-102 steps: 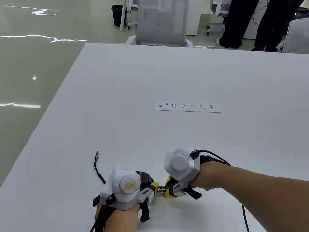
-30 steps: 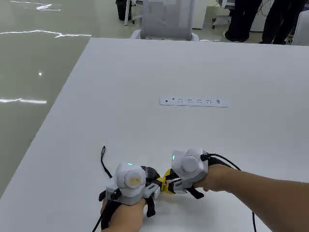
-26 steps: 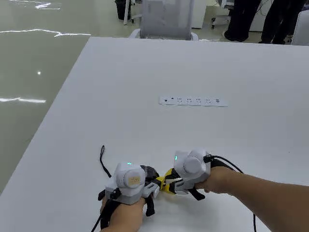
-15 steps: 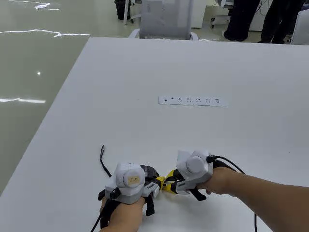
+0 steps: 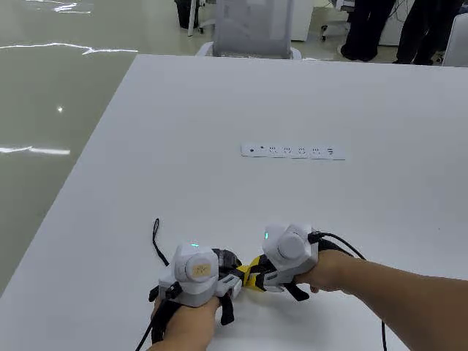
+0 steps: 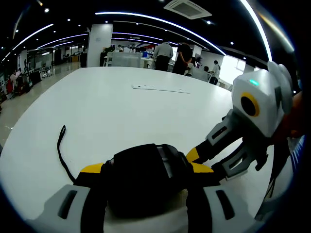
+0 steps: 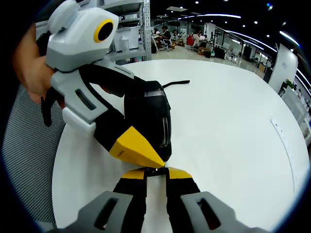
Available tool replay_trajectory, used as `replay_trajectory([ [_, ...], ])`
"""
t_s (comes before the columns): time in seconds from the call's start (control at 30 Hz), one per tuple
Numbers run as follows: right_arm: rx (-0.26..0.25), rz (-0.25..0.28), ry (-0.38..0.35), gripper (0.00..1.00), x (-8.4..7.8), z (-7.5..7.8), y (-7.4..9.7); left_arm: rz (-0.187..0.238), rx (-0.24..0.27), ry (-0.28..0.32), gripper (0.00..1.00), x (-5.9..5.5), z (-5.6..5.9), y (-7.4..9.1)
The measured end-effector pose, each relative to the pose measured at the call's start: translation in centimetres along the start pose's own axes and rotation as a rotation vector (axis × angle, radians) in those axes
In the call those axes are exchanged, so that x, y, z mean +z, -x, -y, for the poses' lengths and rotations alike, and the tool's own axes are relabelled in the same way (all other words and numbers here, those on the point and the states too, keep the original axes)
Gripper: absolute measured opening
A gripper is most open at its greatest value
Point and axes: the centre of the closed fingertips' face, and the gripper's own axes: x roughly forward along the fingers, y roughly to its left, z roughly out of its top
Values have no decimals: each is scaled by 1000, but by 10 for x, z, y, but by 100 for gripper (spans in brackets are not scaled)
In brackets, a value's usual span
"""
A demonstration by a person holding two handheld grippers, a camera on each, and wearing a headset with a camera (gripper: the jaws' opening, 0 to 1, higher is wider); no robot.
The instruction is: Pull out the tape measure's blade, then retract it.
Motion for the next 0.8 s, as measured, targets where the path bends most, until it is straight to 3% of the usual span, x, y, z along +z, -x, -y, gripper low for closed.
replay_trajectory([
  [0.6,-6,6,2,15,2,-1,-1,-10,-15,8,65,1,0,1],
  [0.8,-28,-7,-14,15,1,-2,-1,-42,-51,-25,65,-3,1,1],
])
